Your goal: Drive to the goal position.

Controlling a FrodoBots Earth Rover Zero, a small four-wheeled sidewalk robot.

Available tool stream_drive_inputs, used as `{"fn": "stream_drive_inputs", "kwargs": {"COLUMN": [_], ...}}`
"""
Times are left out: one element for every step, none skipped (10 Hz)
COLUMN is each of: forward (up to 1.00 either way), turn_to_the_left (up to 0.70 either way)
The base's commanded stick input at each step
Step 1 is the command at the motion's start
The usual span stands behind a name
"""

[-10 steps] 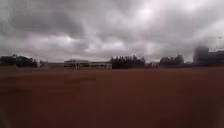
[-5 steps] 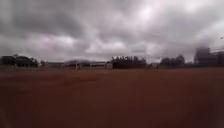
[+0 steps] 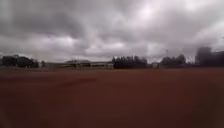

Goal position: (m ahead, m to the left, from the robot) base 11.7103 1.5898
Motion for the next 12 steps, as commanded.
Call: {"fn": "stream_drive_inputs", "kwargs": {"forward": [0.70, 0.70, 0.70, 0.70, 0.70, 0.70, 0.70, 0.70, 0.70, 0.70, 0.70, 0.70], "turn_to_the_left": [0.00, 0.00, 0.00, 0.00, 0.00, 0.00, 0.00, 0.00, 0.00, 0.00, 0.00, 0.00]}}
